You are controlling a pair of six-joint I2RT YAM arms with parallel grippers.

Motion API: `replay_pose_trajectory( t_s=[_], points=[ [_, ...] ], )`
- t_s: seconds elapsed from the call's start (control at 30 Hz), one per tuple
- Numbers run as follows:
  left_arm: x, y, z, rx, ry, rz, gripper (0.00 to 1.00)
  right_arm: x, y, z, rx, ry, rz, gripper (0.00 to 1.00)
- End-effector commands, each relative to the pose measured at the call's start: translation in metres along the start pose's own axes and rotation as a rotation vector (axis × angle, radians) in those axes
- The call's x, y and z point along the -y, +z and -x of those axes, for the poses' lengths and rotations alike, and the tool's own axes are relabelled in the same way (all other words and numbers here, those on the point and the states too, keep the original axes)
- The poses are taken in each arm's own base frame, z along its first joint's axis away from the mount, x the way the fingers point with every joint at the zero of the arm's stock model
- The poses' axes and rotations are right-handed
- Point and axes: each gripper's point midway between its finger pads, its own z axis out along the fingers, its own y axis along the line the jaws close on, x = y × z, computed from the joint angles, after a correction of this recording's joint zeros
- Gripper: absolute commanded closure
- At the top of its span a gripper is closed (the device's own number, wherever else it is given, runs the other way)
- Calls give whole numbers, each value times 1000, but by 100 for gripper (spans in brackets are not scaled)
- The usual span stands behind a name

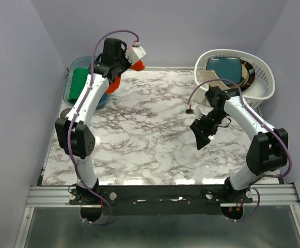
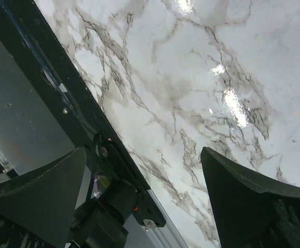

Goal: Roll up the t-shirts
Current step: Place the T-shirt in the bin.

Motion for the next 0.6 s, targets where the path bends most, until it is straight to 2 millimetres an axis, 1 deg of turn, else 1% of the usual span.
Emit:
replay_pose_trajectory(
  t_s=[0.0, 0.03, 0.07, 0.1, 0.13, 0.17, 0.2, 0.23, 0.27, 0.33, 0.37, 0.4, 0.47, 0.53, 0.57],
  points=[
    [-98, 9, -50, -221, -131, 278, 100, 8, 3, -17, -67, 122, -31, 0],
    [-126, 0, -38, -197, -134, 363, 100, 14, -1, -14, -54, 122, -52, 0],
    [-128, 19, -55, -253, -122, 380, 100, 23, -5, -15, -56, 137, -71, 0],
    [-143, 19, -58, -275, -95, 443, 100, 29, -11, -9, -47, 128, -93, 0],
    [-154, 18, -69, -331, -84, 516, 100, 33, -13, -9, -53, 127, -98, 0],
    [-158, 23, -78, -358, -78, 554, 100, 36, -12, -11, -73, 131, -100, 0],
    [-171, 24, -74, -332, -85, 633, 100, 38, -13, -10, -76, 127, -108, 0],
    [-177, 23, -86, -371, -85, 679, 100, 40, -13, -10, -77, 122, -110, 0],
    [-179, 30, -93, -386, -90, 705, 100, 42, -12, -10, -75, 119, -109, 0],
    [-188, 32, -97, -409, -79, 762, 100, 44, -10, -11, -82, 115, -102, 0],
    [-186, 35, -105, -447, -68, 783, 100, 45, -10, -12, -87, 119, -96, 0],
    [-188, 37, -104, -442, -63, 813, 100, 47, -11, -14, -88, 125, -94, 0],
    [-179, 46, -117, -505, -13, 808, 100, 49, -10, -15, -100, 136, -72, 0],
    [-181, 50, -121, -516, -4, 839, 100, 50, -8, -16, -104, 154, -54, 0],
    [-179, 55, -126, -533, 3, 840, 100, 49, -6, -16, -99, 160, -43, 0]
  ],
)
